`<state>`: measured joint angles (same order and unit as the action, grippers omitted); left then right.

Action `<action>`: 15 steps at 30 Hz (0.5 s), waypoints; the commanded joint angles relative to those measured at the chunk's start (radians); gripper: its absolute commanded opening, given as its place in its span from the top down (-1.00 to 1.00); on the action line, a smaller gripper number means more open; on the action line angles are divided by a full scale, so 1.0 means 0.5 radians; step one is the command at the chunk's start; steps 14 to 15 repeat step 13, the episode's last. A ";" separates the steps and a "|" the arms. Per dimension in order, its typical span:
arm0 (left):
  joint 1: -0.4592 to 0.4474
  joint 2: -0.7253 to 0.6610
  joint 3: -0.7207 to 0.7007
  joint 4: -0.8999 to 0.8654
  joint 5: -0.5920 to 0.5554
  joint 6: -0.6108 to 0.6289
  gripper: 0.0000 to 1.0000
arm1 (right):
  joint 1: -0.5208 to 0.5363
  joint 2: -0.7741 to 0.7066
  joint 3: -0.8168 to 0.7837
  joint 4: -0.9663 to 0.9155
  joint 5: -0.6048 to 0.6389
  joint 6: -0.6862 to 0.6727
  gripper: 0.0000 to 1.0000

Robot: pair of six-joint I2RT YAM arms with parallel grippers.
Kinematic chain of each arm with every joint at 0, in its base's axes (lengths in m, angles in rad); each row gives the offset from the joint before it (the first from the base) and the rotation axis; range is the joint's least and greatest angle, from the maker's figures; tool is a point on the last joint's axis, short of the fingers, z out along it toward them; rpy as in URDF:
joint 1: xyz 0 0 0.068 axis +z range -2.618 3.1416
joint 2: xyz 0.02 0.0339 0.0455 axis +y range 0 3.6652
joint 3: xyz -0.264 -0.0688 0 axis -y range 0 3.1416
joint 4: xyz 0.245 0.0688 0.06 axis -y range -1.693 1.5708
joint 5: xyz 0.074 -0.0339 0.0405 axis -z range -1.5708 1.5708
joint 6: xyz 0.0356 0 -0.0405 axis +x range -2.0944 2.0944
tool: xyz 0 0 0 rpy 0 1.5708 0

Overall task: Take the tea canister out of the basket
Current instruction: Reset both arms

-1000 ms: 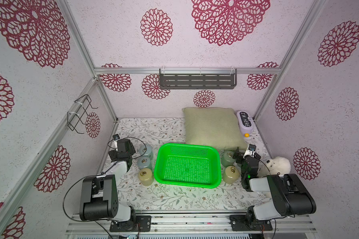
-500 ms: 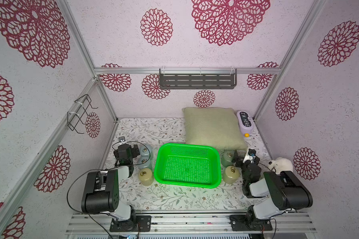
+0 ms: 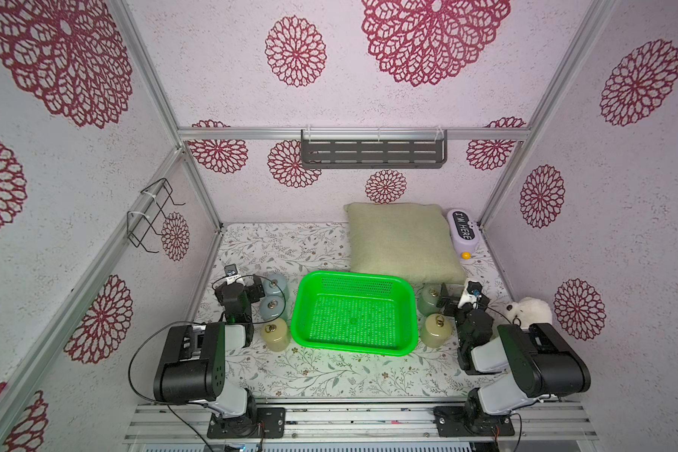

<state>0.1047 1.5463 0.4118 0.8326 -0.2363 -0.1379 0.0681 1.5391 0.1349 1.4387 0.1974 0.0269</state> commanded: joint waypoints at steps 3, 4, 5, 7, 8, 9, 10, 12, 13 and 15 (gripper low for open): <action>0.005 0.003 0.017 0.080 -0.015 0.009 -0.95 | -0.011 -0.001 -0.031 0.161 0.094 0.021 -0.98; 0.005 0.005 0.018 0.081 -0.016 0.006 -0.95 | -0.010 -0.001 -0.052 0.204 0.110 0.027 -0.99; 0.005 0.003 0.018 0.080 -0.017 0.009 -0.95 | -0.012 -0.001 -0.067 0.231 0.124 0.030 -0.98; 0.005 0.005 0.019 0.078 -0.015 0.007 -0.95 | -0.011 -0.001 -0.063 0.218 0.122 0.031 -0.98; 0.005 0.006 0.018 0.082 -0.018 0.007 -0.95 | -0.011 -0.001 -0.052 0.196 0.107 0.024 -0.99; 0.005 0.006 0.017 0.083 -0.015 0.007 -0.95 | -0.011 -0.001 -0.041 0.170 0.098 0.023 -0.98; 0.004 0.006 0.017 0.083 -0.016 0.006 -0.95 | -0.010 -0.001 -0.025 0.145 0.092 0.019 -0.99; 0.005 0.006 0.018 0.084 -0.015 0.005 -0.95 | -0.010 -0.001 -0.015 0.125 0.084 0.014 -0.99; 0.005 0.008 0.015 0.084 -0.015 0.009 -0.95 | -0.011 -0.001 -0.017 0.126 0.084 0.016 -0.99; 0.005 0.008 0.015 0.084 -0.015 0.009 -0.95 | -0.011 -0.001 -0.017 0.126 0.084 0.016 -0.99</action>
